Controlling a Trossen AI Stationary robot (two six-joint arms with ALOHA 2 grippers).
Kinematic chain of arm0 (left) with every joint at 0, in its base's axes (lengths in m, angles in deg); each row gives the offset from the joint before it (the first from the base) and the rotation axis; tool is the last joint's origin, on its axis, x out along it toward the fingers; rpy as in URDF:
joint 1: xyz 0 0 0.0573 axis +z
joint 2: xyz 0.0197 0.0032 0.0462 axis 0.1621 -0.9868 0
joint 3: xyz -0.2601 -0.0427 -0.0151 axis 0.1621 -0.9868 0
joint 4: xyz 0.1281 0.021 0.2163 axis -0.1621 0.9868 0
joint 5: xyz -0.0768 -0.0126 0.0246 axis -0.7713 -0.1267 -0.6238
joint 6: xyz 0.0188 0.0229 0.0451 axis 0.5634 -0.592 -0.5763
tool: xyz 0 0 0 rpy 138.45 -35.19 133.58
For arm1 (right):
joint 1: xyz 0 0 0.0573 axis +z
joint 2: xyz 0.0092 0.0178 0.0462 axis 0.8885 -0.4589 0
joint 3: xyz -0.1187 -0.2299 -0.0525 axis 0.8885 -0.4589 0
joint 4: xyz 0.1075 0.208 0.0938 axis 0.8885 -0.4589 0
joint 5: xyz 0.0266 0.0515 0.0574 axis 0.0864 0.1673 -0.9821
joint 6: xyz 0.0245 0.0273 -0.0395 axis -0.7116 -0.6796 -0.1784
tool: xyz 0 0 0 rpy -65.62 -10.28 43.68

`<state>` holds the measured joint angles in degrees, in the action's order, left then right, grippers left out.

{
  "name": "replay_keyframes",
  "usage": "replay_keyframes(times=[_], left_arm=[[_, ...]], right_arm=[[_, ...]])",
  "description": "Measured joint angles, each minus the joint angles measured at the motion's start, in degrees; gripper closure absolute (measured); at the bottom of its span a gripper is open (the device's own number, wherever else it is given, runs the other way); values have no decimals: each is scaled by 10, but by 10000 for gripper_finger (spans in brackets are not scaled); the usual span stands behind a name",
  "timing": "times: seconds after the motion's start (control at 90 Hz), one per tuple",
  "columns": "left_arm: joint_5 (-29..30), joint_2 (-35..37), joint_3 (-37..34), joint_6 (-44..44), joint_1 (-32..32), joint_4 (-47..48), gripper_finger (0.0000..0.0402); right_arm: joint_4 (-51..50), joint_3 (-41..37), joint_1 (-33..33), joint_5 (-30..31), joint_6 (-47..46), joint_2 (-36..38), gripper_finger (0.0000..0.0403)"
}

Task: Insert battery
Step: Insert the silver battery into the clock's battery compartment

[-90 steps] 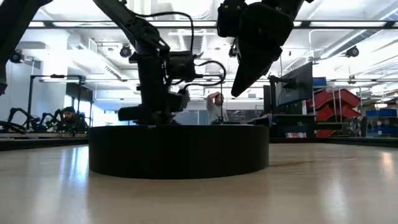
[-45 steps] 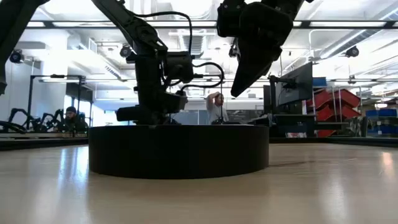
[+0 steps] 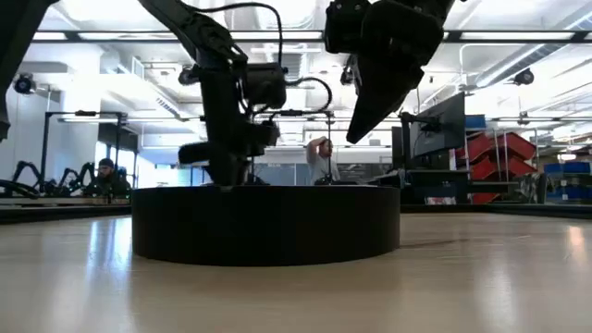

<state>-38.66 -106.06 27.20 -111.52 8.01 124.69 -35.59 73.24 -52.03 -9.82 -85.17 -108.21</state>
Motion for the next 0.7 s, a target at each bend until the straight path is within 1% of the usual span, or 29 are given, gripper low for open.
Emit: replay_keyframes(times=[0.144, 0.211, 0.356, 0.489, 0.7], left_arm=[[-74, 35, 0, 32, 0, -10, 368], [-96, 49, -2, 50, 0, -19, 363], [-95, 69, -13, 55, 0, -24, 365], [-94, 71, -44, 64, 0, -46, 369], [-93, 71, -105, 69, -1, -99, 361]], right_arm=[[0, 0, 1, 0, 0, 0, 358], [0, 0, 1, 0, 0, 0, 354], [1, 0, 1, 2, 0, 0, 346], [6, 0, 2, 2, 0, 0, 343], [10, 0, 2, 2, -1, 0, 355]])
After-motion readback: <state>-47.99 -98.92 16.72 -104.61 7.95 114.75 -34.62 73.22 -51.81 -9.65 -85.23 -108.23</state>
